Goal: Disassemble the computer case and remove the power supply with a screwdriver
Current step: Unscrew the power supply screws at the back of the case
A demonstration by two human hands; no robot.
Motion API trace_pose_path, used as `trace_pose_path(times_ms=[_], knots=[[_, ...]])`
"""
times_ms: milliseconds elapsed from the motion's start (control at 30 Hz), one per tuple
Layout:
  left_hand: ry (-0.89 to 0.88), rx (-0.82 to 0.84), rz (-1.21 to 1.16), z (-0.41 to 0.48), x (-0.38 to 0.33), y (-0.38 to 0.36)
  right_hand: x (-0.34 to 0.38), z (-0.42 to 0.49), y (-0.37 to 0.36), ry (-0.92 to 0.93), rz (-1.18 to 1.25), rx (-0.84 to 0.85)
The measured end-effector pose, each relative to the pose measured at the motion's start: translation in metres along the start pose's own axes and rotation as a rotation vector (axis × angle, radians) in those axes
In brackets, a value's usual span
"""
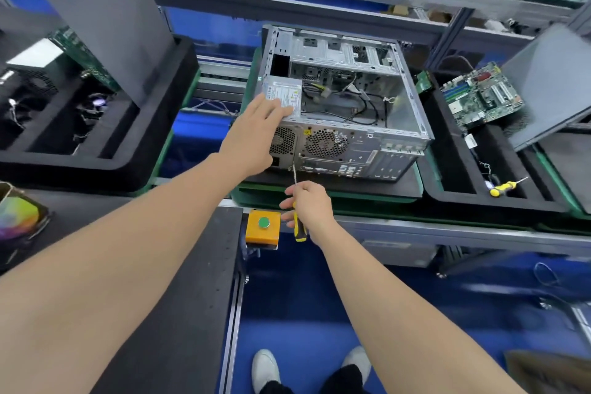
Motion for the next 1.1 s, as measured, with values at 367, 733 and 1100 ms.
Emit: trace_pose_path(times_ms=[367,733,1100], knots=[[-0.003,-0.034,-0.116,-0.001,0.003,0.001,-0.007,0.008,-0.012,-0.065,-0.038,-0.001],[0.824,-0.191,-0.767,-0.048,-0.012,-0.093,-0.018,0.019,-0.011,-0.011,-0.028,-0.007],[0.875,0.061,-0.933,-0.026,-0.018,-0.103,-0.019,0.025,-0.005,0.06,0.0,-0.005]])
Point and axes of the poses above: each hand's wrist, its own z-axis towards the middle knuckle, its own y-axis out of the back of the hand, x = y × z, the point moved 1 cm from there along z, towards the middle knuckle, and after that the axes turned 5 degrees about -y, right-handed, at the moved point
